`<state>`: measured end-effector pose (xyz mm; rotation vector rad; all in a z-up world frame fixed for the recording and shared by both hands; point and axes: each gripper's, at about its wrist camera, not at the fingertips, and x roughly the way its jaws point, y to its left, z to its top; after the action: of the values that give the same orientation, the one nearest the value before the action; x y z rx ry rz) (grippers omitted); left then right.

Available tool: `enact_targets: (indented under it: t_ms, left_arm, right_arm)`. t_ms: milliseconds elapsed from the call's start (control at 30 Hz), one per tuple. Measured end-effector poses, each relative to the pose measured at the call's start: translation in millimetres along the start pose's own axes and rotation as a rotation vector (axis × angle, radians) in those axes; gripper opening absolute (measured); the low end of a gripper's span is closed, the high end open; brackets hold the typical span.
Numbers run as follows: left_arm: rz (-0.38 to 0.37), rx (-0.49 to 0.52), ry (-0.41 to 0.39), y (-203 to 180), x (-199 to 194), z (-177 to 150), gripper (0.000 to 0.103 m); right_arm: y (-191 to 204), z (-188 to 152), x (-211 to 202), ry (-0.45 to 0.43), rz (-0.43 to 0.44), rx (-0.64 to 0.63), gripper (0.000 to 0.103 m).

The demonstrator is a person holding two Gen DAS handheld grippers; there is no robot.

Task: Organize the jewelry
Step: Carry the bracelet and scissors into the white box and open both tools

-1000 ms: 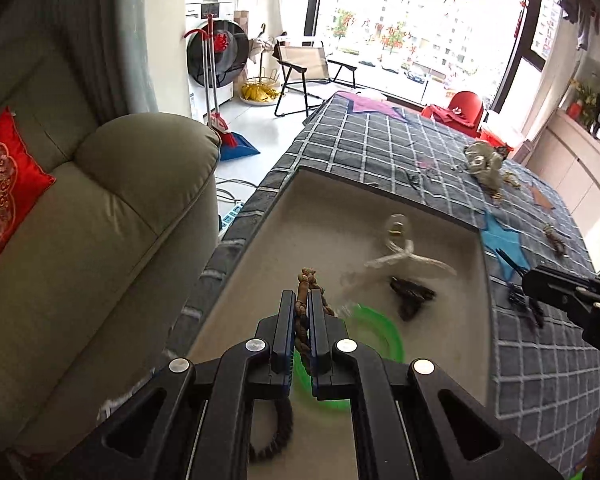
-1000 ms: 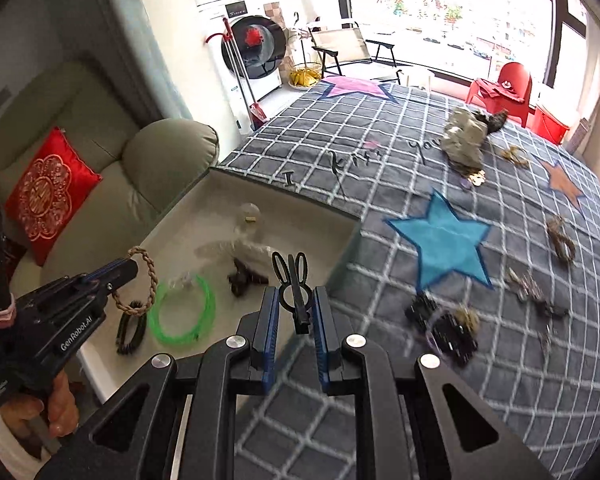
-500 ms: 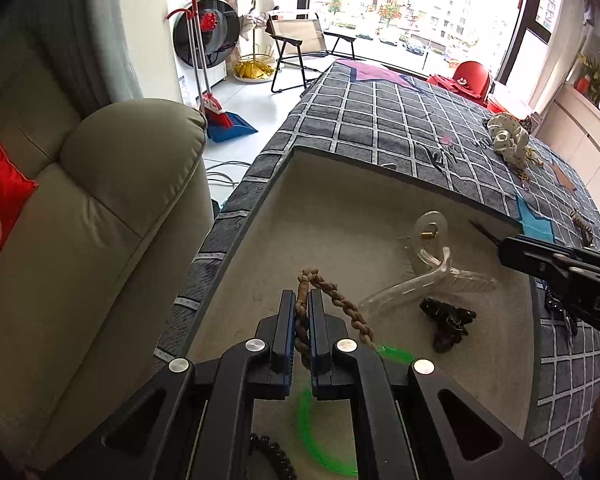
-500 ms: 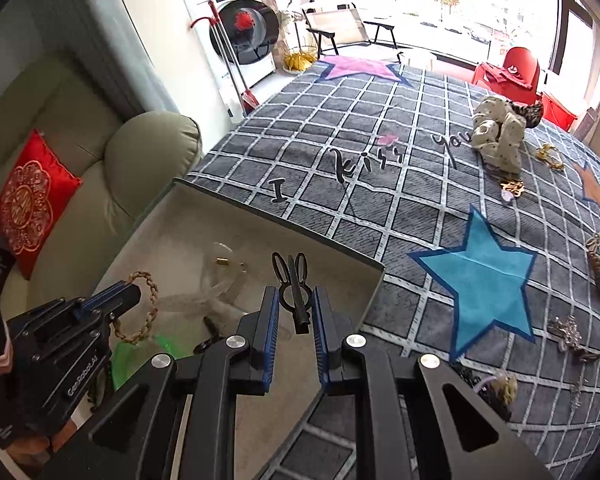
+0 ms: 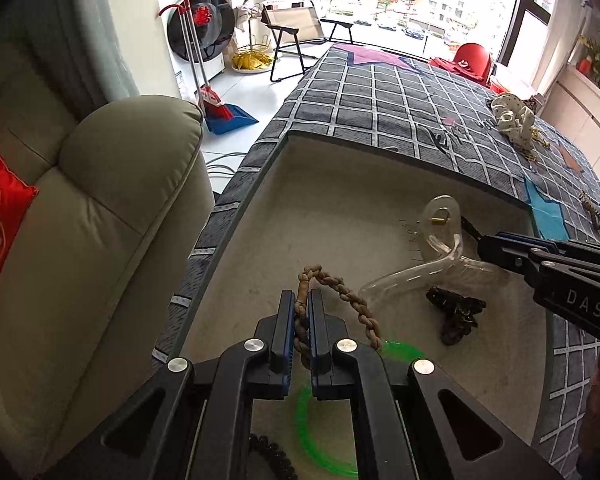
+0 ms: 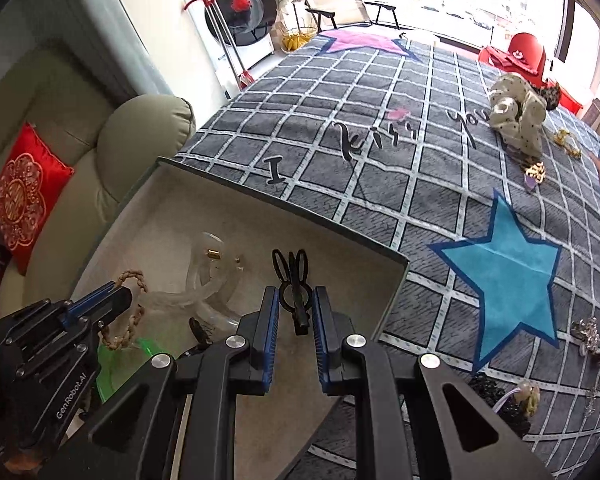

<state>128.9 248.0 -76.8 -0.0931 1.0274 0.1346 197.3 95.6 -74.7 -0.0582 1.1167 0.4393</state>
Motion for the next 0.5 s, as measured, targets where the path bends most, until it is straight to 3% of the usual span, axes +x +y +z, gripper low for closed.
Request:
enact_targets:
  t_ms: [233, 300, 367, 433, 500]
  left_arm:
    - [0.016, 0.008, 0.006, -4, -1, -1, 0.008]
    - [0.017, 0.012, 0.004, -5, -3, -2, 0.008]
    - [0.021, 0.017, 0.001, -7, -6, -3, 0.008]
    - [0.027, 0.017, 0.002, -7, -7, -3, 0.008]
    - [0.032, 0.015, 0.004, -7, -9, -4, 0.008]
  right_arm:
    - [2, 1, 2, 0.018, 0.013, -0.013, 0.019]
    - [4, 1, 1, 0.021, 0.025, -0.012, 0.024]
    - [5, 2, -2, 0.008, 0.035, -0.014, 0.047]
    - [8, 1, -8, -0.014, 0.036, -0.020, 0.057]
    - [9, -1, -15, -0.026, 0.033, -0.020, 0.059]
